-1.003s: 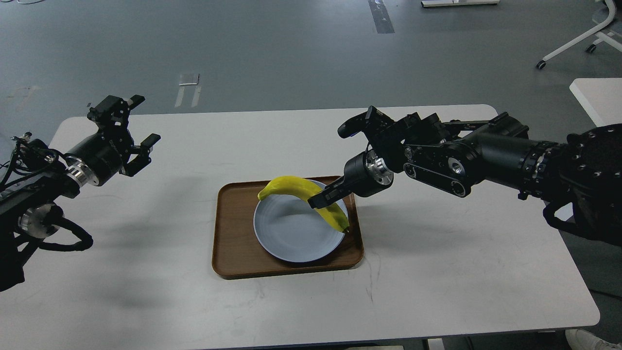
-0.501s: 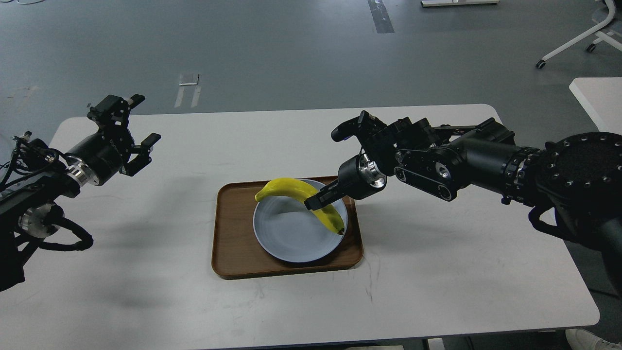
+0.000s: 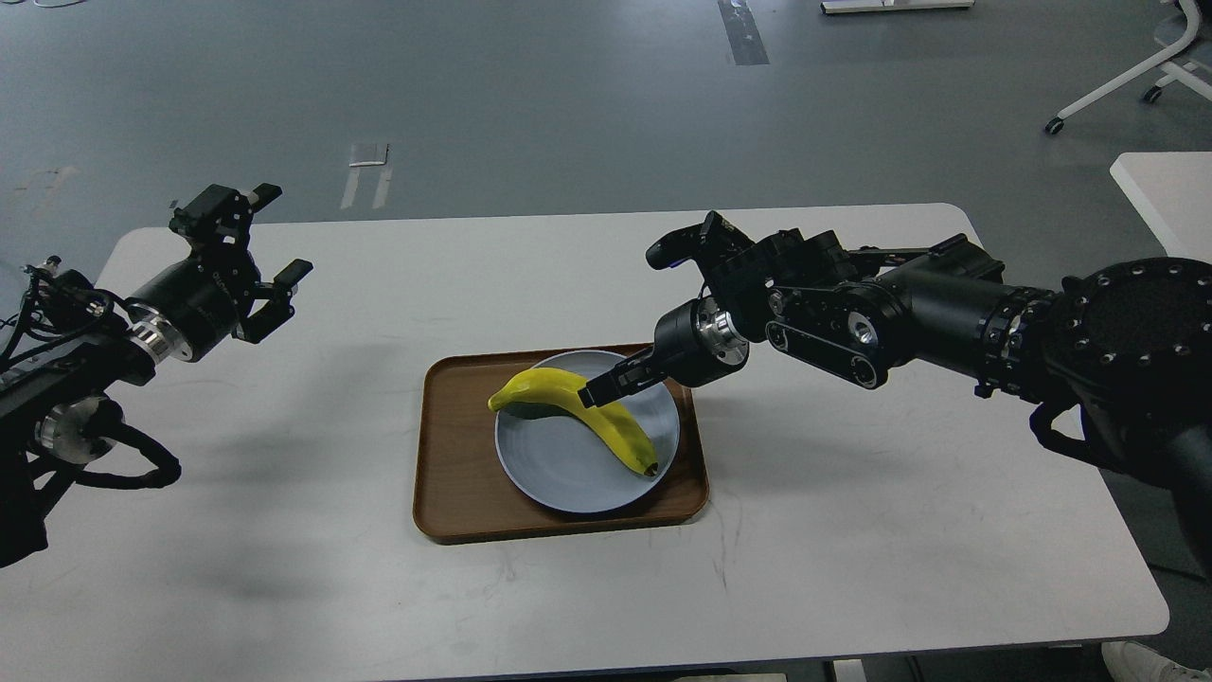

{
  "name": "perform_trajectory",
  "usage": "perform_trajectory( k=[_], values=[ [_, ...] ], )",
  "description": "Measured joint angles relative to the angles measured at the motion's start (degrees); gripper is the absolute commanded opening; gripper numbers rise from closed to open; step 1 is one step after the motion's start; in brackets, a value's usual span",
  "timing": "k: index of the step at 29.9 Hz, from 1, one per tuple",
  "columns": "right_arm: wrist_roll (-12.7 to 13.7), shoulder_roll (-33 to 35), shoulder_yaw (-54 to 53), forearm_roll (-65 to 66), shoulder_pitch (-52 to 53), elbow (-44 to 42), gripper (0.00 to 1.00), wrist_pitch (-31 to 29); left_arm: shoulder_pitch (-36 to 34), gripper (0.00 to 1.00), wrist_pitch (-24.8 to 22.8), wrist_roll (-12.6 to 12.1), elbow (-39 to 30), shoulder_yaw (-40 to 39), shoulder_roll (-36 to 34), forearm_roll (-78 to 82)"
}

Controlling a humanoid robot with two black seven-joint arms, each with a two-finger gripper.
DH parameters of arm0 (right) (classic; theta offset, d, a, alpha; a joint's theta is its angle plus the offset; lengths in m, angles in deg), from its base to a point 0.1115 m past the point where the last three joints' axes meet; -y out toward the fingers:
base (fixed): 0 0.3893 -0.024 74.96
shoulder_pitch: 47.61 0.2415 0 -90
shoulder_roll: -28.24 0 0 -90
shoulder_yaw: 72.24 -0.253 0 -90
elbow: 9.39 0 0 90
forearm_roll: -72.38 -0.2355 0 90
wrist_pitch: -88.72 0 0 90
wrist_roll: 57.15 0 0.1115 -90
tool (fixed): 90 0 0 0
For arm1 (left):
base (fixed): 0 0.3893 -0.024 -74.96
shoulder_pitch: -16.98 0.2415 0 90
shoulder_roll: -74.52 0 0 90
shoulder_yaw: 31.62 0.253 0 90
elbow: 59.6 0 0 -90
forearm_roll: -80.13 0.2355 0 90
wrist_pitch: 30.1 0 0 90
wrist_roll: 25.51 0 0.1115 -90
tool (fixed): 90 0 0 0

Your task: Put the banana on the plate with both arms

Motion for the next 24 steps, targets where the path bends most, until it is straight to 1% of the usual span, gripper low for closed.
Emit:
perform_trajectory(
  k=[4, 6, 10, 11, 14, 19, 24],
  values=[
    [0.0, 0.06, -0.84, -0.14, 0.19, -0.06, 0.95, 0.0, 0.0, 0.99, 0.0, 0.0, 0.0, 0.05, 0.0, 0.0],
    [0.0, 1.42, -2.4, -0.61, 0.75, -0.08, 0.96, 0.0, 0.0, 0.99, 0.0, 0.0, -0.01, 0.05, 0.0, 0.0],
    [0.0, 7.24, -8.71, -6.22, 1.59, -0.24, 0.97, 0.0, 0.0, 0.99, 0.0, 0.0, 0.0, 0.04, -0.01, 0.0],
    [0.0, 8.95, -10.42, -8.49, 1.56, -0.18, 0.99, 0.0, 0.0, 0.99, 0.0, 0.0, -0.02, 0.03, -0.01, 0.0],
    [0.0, 13.76, -15.58, -15.69, 0.45, -0.08, 1.0, 0.0, 0.0, 0.99, 0.0, 0.0, 0.0, 0.0, 0.25, 0.0],
    [0.0, 19.24, -24.8, -27.71, -6.06, -0.13, 1.0, 0.01, 0.09, 0.99, 0.0, 0.0, 0.02, -0.01, 1.72, 0.0],
    [0.0, 21.05, -37.0, -36.41, -16.45, -0.11, 1.0, 0.01, 0.16, 0.99, 0.0, 0.0, 0.14, -0.14, 3.72, -0.14]
  ],
)
